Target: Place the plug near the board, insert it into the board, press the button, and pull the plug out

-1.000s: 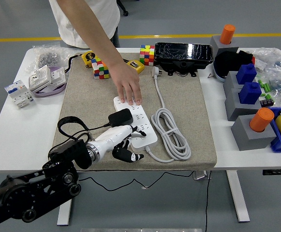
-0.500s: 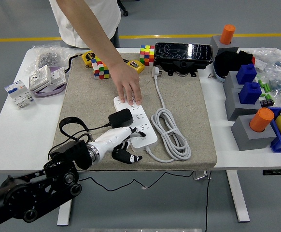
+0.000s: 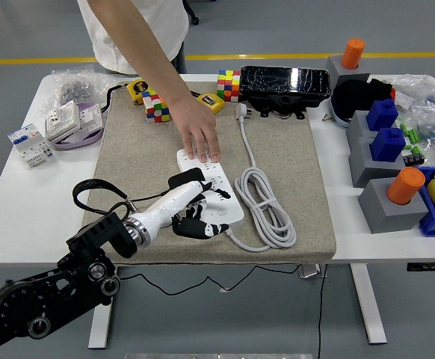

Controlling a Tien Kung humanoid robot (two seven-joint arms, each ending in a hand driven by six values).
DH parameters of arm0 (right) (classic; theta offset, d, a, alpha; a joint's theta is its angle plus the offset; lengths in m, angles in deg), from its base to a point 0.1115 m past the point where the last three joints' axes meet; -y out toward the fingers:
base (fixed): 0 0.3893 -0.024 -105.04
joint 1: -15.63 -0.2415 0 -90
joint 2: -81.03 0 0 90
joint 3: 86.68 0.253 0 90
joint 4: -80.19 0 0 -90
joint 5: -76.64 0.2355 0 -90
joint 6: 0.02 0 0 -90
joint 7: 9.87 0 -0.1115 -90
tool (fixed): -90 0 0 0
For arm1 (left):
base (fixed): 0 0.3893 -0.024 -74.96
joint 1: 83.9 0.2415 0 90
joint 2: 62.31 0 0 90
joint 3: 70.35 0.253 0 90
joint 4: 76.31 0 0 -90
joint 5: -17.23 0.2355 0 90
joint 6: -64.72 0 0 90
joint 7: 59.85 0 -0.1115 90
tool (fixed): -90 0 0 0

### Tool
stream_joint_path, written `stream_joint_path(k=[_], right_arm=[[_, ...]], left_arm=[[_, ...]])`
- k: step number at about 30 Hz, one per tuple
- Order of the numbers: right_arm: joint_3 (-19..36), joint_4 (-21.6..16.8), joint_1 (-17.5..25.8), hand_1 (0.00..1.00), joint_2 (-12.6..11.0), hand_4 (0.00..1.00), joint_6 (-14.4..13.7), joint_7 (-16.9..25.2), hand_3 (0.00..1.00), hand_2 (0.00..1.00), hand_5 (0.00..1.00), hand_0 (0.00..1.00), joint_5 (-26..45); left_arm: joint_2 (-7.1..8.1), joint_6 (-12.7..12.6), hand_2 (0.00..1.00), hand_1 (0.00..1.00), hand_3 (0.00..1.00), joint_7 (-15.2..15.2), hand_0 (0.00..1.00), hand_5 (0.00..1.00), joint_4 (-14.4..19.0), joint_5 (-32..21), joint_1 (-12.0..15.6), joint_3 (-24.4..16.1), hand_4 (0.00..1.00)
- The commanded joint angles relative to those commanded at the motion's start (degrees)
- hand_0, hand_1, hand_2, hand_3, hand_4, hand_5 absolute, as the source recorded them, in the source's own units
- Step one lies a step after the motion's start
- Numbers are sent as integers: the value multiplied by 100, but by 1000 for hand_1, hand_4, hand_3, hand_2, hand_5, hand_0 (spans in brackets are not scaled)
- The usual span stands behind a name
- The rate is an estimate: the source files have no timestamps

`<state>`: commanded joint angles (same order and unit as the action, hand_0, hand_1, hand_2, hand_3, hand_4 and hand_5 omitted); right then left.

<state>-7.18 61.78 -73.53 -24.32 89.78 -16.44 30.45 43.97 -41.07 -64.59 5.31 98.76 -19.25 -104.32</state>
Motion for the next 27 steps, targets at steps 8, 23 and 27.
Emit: stream_joint_path(k=[8, 23, 27], right_arm=[[9, -10, -13, 626, 9, 892, -5, 5, 552, 617, 417, 537, -2], [7, -8, -3, 626, 6, 892, 0, -3, 552, 616, 419, 537, -2], [14, 5, 4, 626, 8, 892, 4, -9, 552, 615, 419, 537, 1]], left_arm=[[-8, -613, 289, 207, 580, 1223, 229, 212, -187, -1832, 11, 38, 792], [27, -308, 320, 221, 588, 673, 224, 220, -53, -1154, 50, -41, 788], [81, 393, 123, 57, 630, -235, 114, 206, 271, -217, 58, -136, 791]])
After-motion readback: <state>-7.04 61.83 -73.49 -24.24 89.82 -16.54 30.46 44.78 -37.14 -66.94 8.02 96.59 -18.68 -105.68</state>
